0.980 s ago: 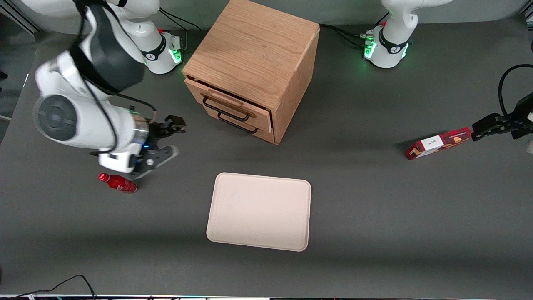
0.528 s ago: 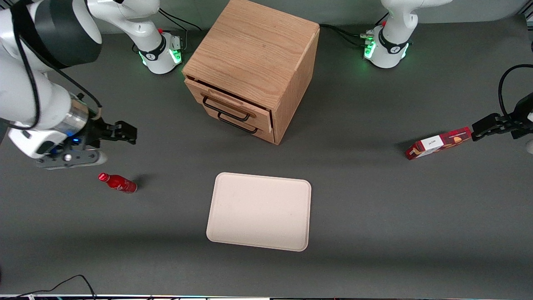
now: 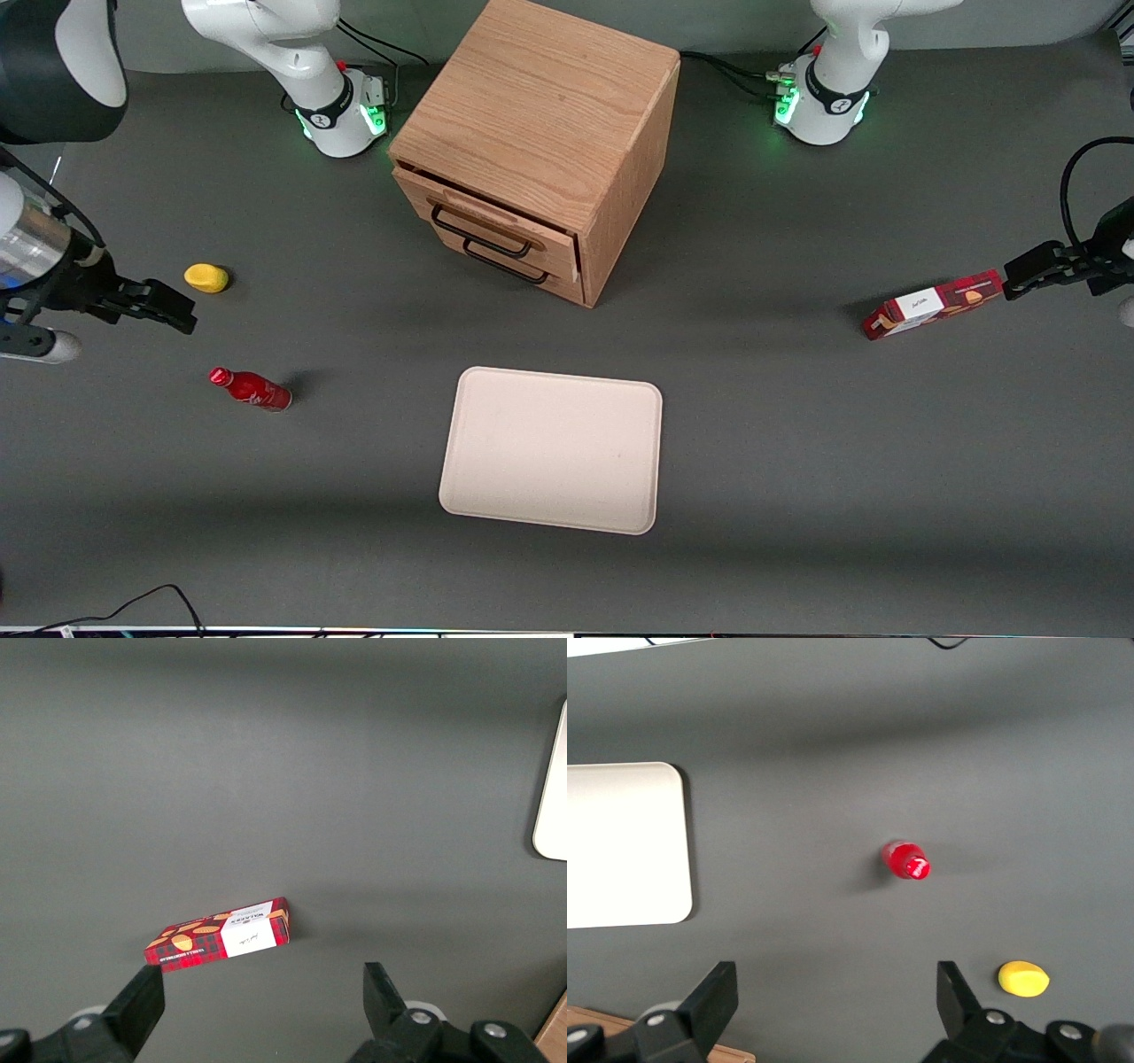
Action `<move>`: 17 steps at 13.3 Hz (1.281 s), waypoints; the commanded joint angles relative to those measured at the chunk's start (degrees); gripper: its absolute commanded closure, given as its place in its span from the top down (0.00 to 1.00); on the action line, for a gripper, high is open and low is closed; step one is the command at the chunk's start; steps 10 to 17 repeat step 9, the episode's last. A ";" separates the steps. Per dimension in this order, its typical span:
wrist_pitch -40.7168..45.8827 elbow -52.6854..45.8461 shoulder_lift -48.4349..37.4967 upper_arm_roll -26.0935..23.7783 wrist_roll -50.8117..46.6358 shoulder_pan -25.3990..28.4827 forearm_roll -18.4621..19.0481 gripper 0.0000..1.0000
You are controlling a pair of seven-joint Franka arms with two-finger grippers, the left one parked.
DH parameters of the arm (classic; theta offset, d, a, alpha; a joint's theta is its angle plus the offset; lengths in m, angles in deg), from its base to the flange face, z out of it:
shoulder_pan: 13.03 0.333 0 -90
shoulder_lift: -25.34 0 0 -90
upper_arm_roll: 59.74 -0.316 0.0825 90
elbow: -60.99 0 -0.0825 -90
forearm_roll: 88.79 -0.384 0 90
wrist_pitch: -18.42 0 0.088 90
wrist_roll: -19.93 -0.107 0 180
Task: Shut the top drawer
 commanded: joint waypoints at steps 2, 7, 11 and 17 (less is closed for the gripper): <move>-2.49 8.63 -7.76 1.93 2.25 0.35 -2.12 1.00; -1.97 15.40 -15.06 4.56 6.37 0.35 -2.12 1.00; -1.88 16.20 -15.94 4.83 6.65 0.35 -2.12 1.00; -1.88 16.20 -15.94 4.83 6.65 0.35 -2.12 1.00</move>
